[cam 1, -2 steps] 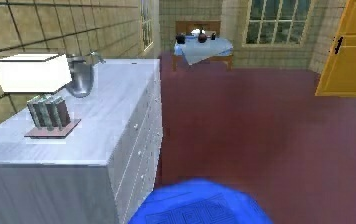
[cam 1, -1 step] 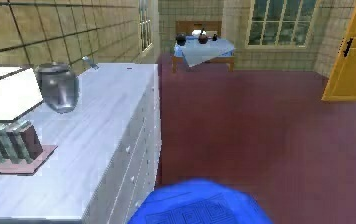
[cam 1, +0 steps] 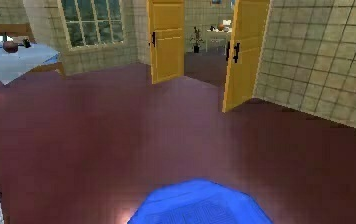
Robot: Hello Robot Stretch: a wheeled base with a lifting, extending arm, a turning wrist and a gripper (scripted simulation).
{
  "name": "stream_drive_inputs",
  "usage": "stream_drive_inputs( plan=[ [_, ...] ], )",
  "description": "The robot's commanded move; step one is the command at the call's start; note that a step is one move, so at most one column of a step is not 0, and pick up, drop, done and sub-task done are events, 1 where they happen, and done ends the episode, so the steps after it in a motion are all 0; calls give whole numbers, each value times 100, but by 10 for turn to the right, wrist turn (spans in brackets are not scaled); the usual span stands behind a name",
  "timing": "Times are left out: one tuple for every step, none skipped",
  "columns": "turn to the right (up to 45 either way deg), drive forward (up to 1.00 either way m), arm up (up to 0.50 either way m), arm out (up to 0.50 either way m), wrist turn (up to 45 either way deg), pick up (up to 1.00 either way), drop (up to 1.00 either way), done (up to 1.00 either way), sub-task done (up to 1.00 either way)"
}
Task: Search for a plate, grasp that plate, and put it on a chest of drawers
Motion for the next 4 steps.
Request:
stream_drive_inputs(
  plan=[
    [450,0,0,0,0,0,0,0,0],
    [0,25,0,0,0,0,0,0,0],
    [-450,0,0,0,0,0,0,0,0],
    [-450,0,0,0,0,0,0,0,0]
  ],
)
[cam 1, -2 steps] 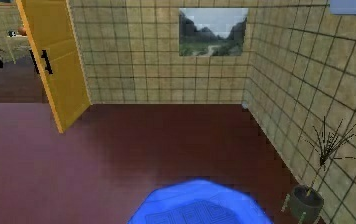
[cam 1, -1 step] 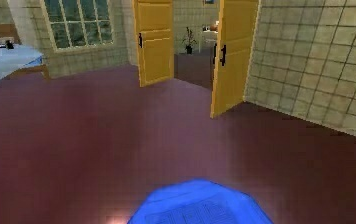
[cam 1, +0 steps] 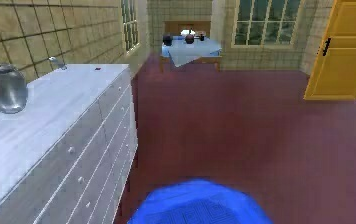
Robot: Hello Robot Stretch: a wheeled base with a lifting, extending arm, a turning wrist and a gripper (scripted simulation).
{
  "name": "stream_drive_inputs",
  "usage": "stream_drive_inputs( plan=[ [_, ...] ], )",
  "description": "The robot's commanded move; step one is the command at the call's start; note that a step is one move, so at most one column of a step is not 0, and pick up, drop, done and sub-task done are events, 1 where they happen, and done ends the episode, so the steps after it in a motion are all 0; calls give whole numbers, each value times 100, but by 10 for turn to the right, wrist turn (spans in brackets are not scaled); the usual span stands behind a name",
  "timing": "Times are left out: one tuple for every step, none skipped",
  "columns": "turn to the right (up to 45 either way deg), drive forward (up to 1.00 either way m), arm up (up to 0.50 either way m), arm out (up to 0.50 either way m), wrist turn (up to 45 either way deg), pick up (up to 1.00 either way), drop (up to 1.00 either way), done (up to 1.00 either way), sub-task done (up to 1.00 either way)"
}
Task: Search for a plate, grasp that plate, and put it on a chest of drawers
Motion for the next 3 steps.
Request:
stream_drive_inputs(
  plan=[
    [-450,0,0,0,0,0,0,0,0],
    [-240,0,0,0,0,0,0,0,0],
    [0,15,0,0,0,0,0,0,0]
  ],
)
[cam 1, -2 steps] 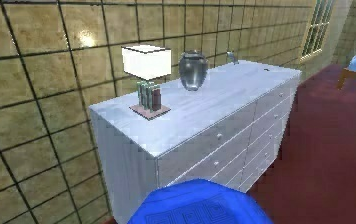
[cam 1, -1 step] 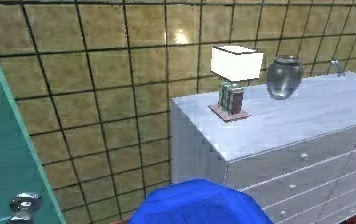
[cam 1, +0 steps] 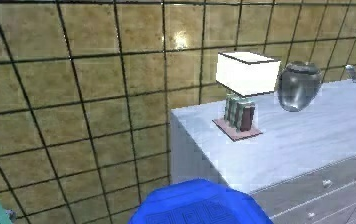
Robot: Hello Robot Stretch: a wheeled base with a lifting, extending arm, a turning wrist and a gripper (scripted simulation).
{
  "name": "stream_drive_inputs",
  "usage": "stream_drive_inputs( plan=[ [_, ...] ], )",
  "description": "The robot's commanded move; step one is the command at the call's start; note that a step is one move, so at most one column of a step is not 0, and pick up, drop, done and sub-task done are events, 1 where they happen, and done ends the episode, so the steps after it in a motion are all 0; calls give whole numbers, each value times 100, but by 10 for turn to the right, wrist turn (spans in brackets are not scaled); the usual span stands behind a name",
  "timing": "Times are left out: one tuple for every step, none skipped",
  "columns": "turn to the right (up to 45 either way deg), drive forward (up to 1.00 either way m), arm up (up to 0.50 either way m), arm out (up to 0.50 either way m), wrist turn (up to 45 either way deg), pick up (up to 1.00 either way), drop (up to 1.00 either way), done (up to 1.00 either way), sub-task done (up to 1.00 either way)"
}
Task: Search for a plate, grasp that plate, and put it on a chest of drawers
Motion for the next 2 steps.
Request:
stream_drive_inputs(
  plan=[
    [450,0,0,0,0,0,0,0,0],
    [120,0,0,0,0,0,0,0,0]
  ],
)
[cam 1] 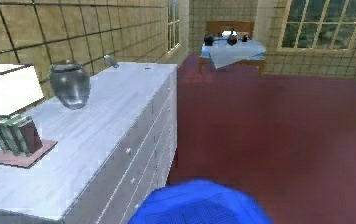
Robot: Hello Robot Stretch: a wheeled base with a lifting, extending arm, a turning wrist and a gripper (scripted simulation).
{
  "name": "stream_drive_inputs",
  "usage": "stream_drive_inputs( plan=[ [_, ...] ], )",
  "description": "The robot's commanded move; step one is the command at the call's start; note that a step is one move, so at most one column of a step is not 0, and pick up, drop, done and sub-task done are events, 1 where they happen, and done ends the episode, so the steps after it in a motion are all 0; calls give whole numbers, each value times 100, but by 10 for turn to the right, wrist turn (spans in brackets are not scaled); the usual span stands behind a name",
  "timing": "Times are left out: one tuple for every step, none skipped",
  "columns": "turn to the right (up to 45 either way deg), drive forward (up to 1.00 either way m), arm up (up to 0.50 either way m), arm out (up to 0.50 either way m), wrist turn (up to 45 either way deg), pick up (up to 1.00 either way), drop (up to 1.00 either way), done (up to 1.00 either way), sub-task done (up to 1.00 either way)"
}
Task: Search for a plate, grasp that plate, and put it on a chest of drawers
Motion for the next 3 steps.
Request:
stream_drive_inputs(
  plan=[
    [0,30,0,0,0,0,0,0,0],
    [-450,0,0,0,0,0,0,0,0],
    [-450,0,0,0,0,0,0,0,0]
  ],
)
